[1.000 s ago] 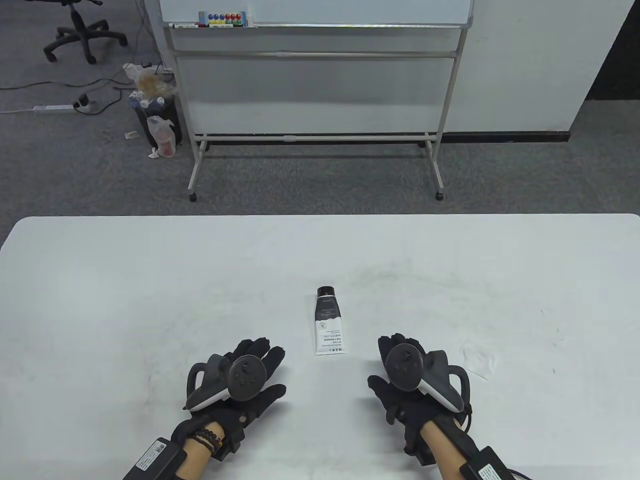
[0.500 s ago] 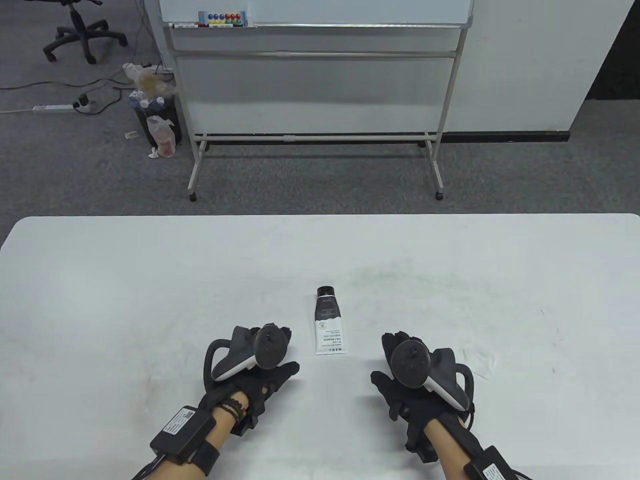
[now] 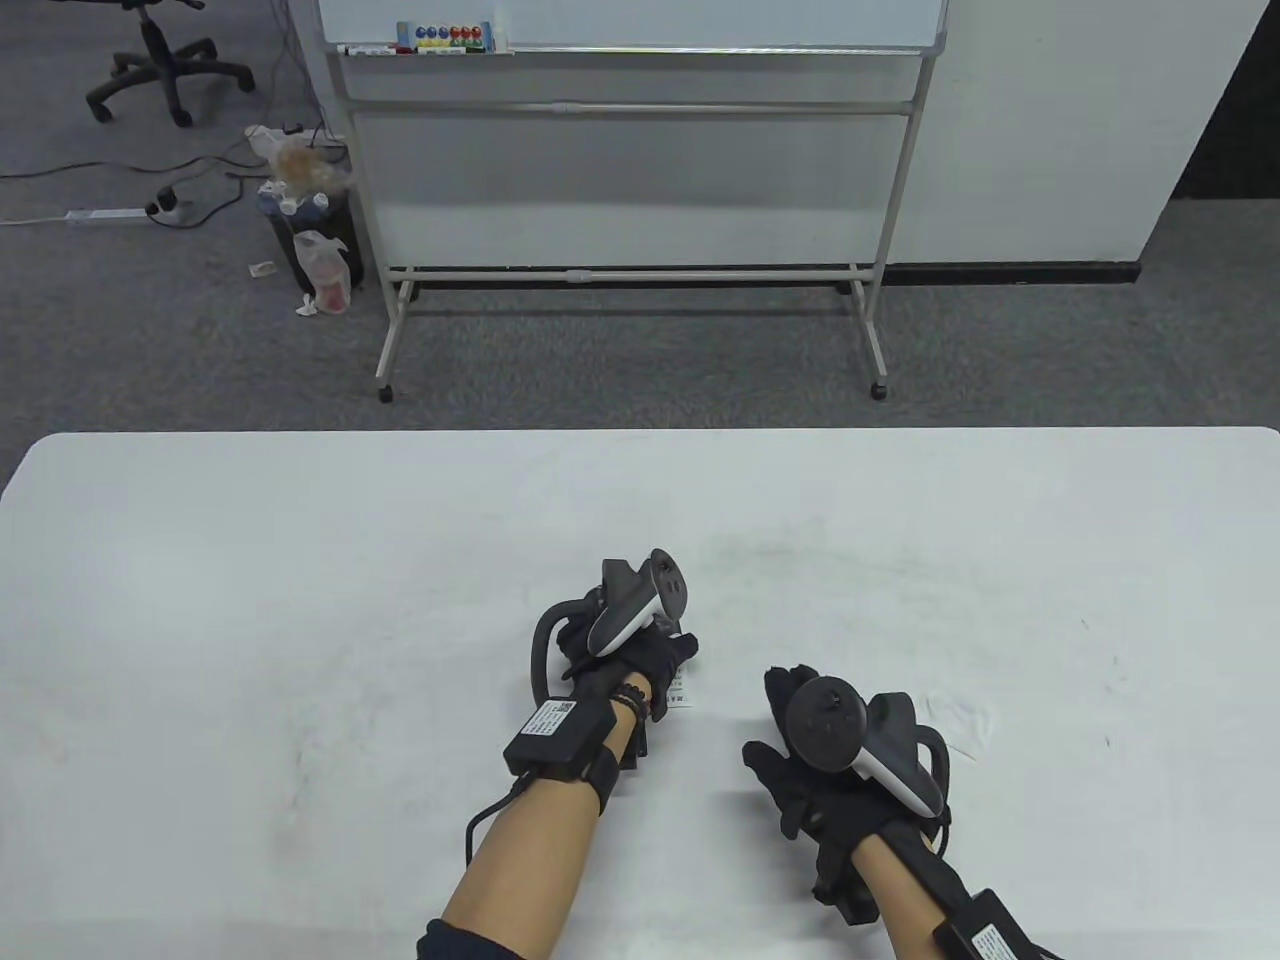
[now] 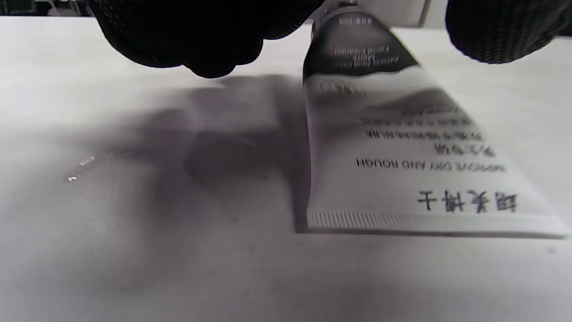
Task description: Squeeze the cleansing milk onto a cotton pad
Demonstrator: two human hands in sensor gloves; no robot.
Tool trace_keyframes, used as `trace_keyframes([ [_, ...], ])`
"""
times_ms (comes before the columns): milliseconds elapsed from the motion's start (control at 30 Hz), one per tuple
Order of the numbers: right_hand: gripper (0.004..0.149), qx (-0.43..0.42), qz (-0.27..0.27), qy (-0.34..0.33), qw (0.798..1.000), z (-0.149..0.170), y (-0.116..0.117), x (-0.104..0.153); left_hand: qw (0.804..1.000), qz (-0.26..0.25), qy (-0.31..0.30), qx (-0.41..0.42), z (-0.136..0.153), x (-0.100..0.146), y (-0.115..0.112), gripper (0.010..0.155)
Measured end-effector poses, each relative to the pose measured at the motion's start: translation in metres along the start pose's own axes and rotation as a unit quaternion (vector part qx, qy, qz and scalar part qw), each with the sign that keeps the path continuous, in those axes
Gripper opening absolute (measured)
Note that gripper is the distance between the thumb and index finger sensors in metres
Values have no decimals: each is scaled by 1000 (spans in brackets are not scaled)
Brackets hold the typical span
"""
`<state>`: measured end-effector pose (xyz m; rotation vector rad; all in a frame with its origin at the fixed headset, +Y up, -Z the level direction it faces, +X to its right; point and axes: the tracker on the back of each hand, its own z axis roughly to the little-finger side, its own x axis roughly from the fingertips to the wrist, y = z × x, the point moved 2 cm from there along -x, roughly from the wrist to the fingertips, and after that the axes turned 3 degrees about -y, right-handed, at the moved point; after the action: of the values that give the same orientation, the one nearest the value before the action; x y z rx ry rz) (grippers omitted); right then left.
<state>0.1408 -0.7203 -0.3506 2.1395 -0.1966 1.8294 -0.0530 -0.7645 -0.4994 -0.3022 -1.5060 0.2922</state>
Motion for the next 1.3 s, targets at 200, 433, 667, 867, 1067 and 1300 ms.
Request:
trace_keyframes([
  [200, 82, -1, -5, 4, 1000, 2, 1, -1, 999, -2, 32, 4, -4, -12, 3, 91],
  [433, 82, 1, -1, -4, 1000, 0, 2, -1, 995, -5, 5, 98, 13, -5, 6, 53],
  [667, 81, -2, 15, -20, 1000, -6, 0, 0, 989, -82, -98, 74, 34, 59, 37, 49],
  [867, 81, -10, 28, -46, 998, -16, -3, 5, 967, -140, -178, 119, 70, 114, 23, 49],
  [1067, 80, -12, 42, -66, 997, -24, -6, 10, 951, -178, -218, 128, 89, 147, 3, 50],
  [1300, 82, -12, 53, -128, 990, -45, 0, 16, 934, -202, -274, 112, 81, 161, -13, 50],
])
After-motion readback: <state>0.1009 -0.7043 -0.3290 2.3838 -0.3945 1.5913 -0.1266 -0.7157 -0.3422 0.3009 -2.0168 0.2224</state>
